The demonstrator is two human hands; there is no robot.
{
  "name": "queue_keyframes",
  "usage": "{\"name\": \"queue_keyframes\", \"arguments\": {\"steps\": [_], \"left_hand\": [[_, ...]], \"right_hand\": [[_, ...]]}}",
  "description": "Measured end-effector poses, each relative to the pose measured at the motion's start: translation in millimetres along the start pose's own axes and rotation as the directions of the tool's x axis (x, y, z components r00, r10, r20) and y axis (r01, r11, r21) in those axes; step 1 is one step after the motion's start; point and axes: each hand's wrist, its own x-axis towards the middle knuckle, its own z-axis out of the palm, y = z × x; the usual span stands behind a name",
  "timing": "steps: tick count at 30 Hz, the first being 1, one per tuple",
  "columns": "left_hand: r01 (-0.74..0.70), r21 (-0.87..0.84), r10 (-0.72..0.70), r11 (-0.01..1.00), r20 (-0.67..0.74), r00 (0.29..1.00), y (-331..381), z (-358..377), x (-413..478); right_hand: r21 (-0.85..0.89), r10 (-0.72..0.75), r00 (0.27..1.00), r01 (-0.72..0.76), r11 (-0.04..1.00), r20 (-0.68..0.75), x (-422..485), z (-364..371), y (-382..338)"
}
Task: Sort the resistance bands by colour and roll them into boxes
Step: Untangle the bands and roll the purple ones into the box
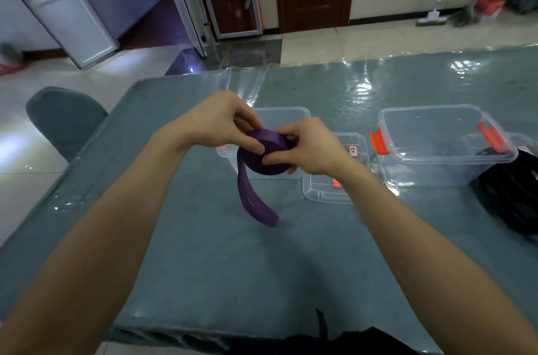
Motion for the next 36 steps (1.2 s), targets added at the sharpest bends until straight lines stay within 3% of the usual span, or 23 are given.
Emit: {"name": "queue_keyframes", "arguments": {"steps": [4, 8, 12, 16, 18, 20, 22, 26, 29, 31, 33, 36], "left_hand": [[-0.022, -0.362, -0.018, 0.932, -0.106, 0.994, -22.4, 5.2, -10.2], [-0.103, -0.555, -0.047, 0.826, -0.249, 0.967, -35.9, 32.7, -11.4], [-0.162, -0.632, -0.077, 0.758, -0.334, 0.939, -36.4, 47.3, -4.7], [-0.093, -0.572, -0.106, 0.815, -0.304, 0.947, -35.4, 45.4, -2.7], [-0.013, -0.484, -0.119, 0.875, -0.241, 0.963, -35.6, 37.3, -1.3], [0.069, -0.331, -0.125, 0.941, -0.151, 0.981, -35.9, 29.4, 2.6], [0.127, -0.107, -0.135, 0.986, -0.076, 0.988, -34.0, 24.7, 10.3], [0.082, 0.362, -0.098, 0.928, 0.025, 0.995, -22.0, 19.8, 26.3], [0.045, 0.486, -0.081, 0.873, 0.053, 0.995, -14.7, 15.5, 32.1], [0.017, 0.516, -0.061, 0.857, 0.069, 0.996, -12.9, 12.8, 33.6], [-0.003, 0.513, -0.047, 0.858, 0.084, 0.995, -13.2, 9.7, 33.9], [0.026, 0.339, -0.054, 0.94, 0.073, 0.996, -25.8, 4.6, 30.2]], "right_hand": [[0.334, -0.01, 0.996, 0.039, 0.942, -0.087, -0.1, -15.1, 7.1], [0.607, 0.012, 0.99, 0.076, 0.791, -0.14, 4.0, -18.3, 12.5], [0.72, 0.053, 0.987, 0.076, 0.69, -0.155, 7.0, -2.6, 22.0], [0.763, 0.08, 0.99, 0.036, 0.646, -0.114, 5.8, 11.5, 39.6], [0.67, 0.068, 0.996, -0.012, 0.742, -0.058, 7.0, 8.0, 46.1], [0.37, 0.05, 0.997, -0.024, 0.929, -0.063, 9.8, -1.9, 46.0], [0.037, 0.017, 0.996, -0.014, 0.999, -0.09, 14.2, -11.2, 38.5], [-0.335, -0.023, 0.998, 0.043, 0.941, 0.064, 28.2, -13.8, 19.0], [-0.565, -0.043, 0.993, 0.1, 0.819, 0.113, 35.4, -1.5, 15.9], [-0.523, -0.049, 0.992, 0.103, 0.846, 0.115, 37.2, 7.0, 19.2], [-0.336, -0.019, 0.992, 0.061, 0.94, 0.125, 37.1, 11.6, 25.6], [-0.047, 0.048, 0.992, -0.043, 0.998, 0.113, 33.5, 11.5, 35.6]]}}
